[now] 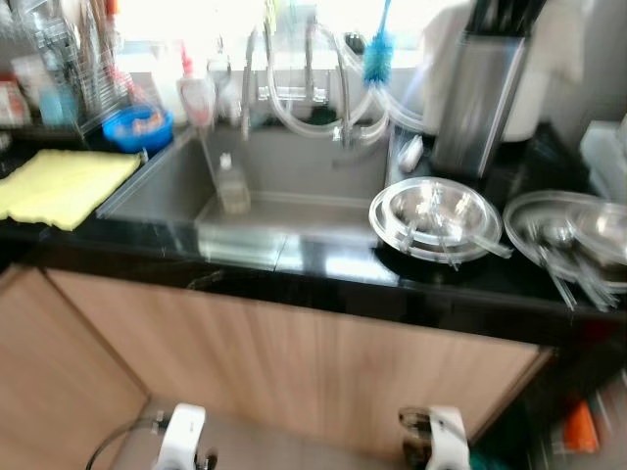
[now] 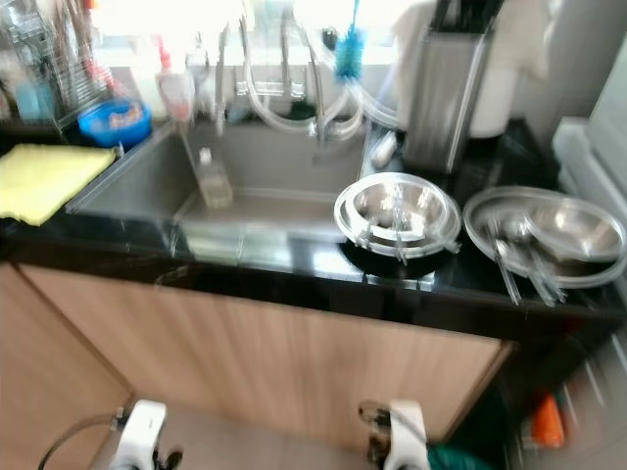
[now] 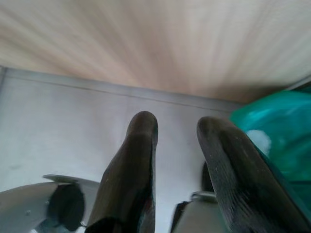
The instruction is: Kitchen organization
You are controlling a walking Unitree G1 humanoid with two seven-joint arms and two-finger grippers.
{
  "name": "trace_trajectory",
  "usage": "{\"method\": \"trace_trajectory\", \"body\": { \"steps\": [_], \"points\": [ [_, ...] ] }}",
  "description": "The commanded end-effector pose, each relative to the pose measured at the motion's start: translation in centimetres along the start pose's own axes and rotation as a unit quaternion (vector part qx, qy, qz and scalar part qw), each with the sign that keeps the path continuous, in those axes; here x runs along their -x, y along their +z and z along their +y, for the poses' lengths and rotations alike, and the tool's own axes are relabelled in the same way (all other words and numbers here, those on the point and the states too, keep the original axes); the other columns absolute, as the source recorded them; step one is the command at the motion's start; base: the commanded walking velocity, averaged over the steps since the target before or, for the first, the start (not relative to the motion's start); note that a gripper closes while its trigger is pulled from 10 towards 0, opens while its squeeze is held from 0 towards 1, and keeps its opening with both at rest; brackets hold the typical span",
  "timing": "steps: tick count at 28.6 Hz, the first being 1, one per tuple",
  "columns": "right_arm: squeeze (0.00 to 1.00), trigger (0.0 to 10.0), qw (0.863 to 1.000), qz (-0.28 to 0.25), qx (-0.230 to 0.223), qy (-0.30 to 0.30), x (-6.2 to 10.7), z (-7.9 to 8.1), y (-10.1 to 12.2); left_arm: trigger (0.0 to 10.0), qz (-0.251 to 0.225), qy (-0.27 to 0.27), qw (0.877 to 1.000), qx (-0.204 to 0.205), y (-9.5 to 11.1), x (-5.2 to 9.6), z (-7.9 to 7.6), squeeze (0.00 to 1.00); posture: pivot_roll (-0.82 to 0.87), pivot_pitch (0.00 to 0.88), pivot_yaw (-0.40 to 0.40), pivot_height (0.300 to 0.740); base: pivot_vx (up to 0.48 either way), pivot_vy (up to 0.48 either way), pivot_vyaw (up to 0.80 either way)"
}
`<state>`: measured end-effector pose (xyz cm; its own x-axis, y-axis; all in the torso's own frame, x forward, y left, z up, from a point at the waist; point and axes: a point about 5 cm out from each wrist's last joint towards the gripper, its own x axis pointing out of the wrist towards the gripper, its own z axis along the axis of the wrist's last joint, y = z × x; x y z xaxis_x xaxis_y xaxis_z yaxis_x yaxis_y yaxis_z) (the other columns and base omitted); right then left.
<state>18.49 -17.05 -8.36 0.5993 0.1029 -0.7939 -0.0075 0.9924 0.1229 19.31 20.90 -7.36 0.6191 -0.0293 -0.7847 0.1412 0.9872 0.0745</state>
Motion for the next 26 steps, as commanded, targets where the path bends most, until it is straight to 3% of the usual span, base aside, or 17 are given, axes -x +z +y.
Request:
{"method": "trace_trajectory", "body": {
  "steps": [1,5,9,20,26],
  "points": [
    [0.00,10.0,1.000,0.001,-0.007,-0.002,0.0,0.0,0.0,10.0,0.000,0.004,1.000,0.002,0.1,0.0,0.4,0.00,-0.01,0.000,0.080,0.740,0.000,0.442,0.00],
    [0.00,10.0,1.000,0.003,-0.016,-0.003,0.0,0.1,0.0,10.0,0.002,0.003,1.000,0.004,0.0,0.1,0.4,0.00,-0.01,0.000,0.081,0.740,0.000,0.444,-0.15],
    [0.00,10.0,1.000,-0.001,-0.018,-0.003,0.0,0.1,0.0,10.0,0.013,0.008,1.000,0.005,-1.5,0.6,1.3,0.00,-0.01,0.000,0.083,0.740,0.000,0.436,0.00],
    [0.00,10.0,1.000,-0.004,-0.025,-0.002,-0.1,0.2,0.1,10.0,0.024,0.019,1.000,0.007,-2.6,1.3,2.7,0.00,-0.01,0.000,0.090,0.740,0.000,0.423,0.00],
    [0.00,10.0,0.999,-0.008,-0.030,-0.009,0.0,0.2,0.0,10.0,0.029,0.018,0.999,-0.003,-3.0,1.3,2.2,0.00,-0.02,0.000,0.092,0.740,0.000,0.054,0.00]
  ]
}}
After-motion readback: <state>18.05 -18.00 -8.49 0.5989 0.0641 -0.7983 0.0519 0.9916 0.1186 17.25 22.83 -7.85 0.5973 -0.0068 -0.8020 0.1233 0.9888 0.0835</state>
